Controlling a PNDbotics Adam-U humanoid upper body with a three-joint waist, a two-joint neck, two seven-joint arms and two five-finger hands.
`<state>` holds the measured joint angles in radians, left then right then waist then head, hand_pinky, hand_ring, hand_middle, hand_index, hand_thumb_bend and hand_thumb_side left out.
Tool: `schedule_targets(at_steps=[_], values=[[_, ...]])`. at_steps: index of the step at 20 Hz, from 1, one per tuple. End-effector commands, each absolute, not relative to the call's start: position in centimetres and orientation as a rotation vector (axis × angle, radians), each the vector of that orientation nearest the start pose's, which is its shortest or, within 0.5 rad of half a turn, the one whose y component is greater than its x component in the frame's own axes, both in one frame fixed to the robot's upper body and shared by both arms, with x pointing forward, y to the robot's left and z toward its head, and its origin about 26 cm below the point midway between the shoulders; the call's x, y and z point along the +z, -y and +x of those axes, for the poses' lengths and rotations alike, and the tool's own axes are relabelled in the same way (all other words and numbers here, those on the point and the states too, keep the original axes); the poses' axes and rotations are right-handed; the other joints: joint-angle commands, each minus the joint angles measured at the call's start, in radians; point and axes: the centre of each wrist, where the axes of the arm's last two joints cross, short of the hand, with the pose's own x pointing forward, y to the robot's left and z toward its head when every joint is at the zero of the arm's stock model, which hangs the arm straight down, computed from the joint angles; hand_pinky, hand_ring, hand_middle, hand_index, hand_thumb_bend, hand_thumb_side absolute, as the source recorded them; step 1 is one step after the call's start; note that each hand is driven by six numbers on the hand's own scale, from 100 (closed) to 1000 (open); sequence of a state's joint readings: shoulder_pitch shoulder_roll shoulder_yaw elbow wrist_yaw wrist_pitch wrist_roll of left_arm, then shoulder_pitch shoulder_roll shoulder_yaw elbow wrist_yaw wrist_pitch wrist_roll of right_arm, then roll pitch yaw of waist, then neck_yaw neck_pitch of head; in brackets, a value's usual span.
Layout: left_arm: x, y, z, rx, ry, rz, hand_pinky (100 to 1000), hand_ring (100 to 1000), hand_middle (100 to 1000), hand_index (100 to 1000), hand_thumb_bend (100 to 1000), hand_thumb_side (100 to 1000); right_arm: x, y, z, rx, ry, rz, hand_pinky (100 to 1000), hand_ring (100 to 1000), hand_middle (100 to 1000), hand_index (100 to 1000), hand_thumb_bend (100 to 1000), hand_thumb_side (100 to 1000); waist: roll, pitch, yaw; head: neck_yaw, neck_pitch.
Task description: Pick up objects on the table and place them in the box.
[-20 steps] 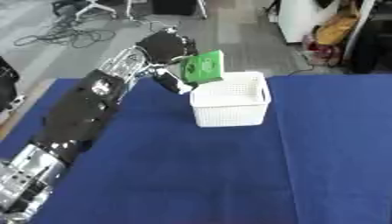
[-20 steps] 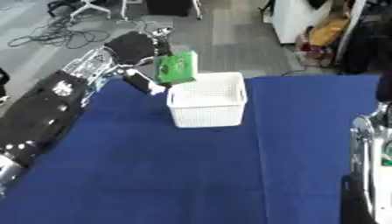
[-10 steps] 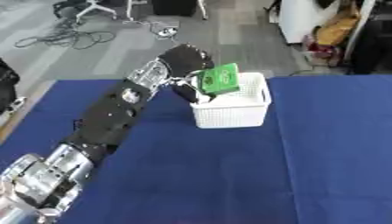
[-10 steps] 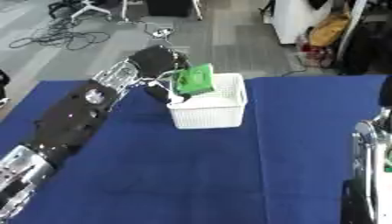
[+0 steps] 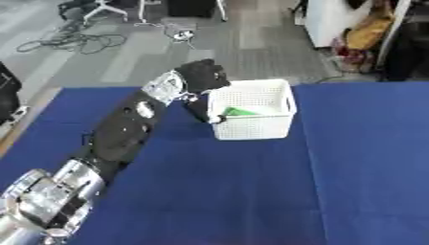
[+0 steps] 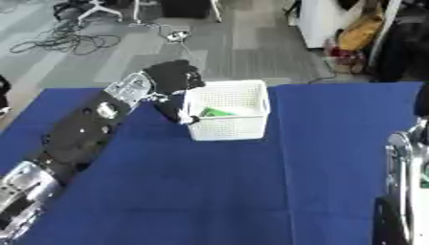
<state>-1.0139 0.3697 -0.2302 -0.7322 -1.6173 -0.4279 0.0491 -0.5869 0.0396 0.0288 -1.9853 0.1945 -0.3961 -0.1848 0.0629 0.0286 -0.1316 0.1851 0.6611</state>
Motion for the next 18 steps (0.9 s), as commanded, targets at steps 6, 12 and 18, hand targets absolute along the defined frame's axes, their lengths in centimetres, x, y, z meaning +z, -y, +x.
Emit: schedule_targets(at_steps=[6, 12, 18], values=[[22.7, -27.5, 44.8, 1.832, -2.474, -1.633, 648, 800, 876, 889, 225, 1000, 26.7, 16.6, 31.1, -0.015, -3.322, -0.022, 182, 282, 267, 497, 108, 1000, 0.004, -0.016, 0.031, -0.062, -0.055], [25.3, -26.0, 38.4, 1.099, -3.092, -1.412, 476, 677, 761, 849, 220, 1000, 26.8, 17.2, 31.1, -0.359, -3.295, 0.119, 179, 278, 263, 473, 211, 1000, -0.006, -0.023, 0.062, -0.150, -0.165], [26.4, -24.2, 33.6, 0.604, -3.189, -1.242, 511, 681, 769, 842, 301, 1000, 27.1, 16.3, 30.9, -1.184, -2.959, 0.180, 200, 292, 279, 453, 374, 1000, -0.022, -0.020, 0.093, -0.389, -0.342]])
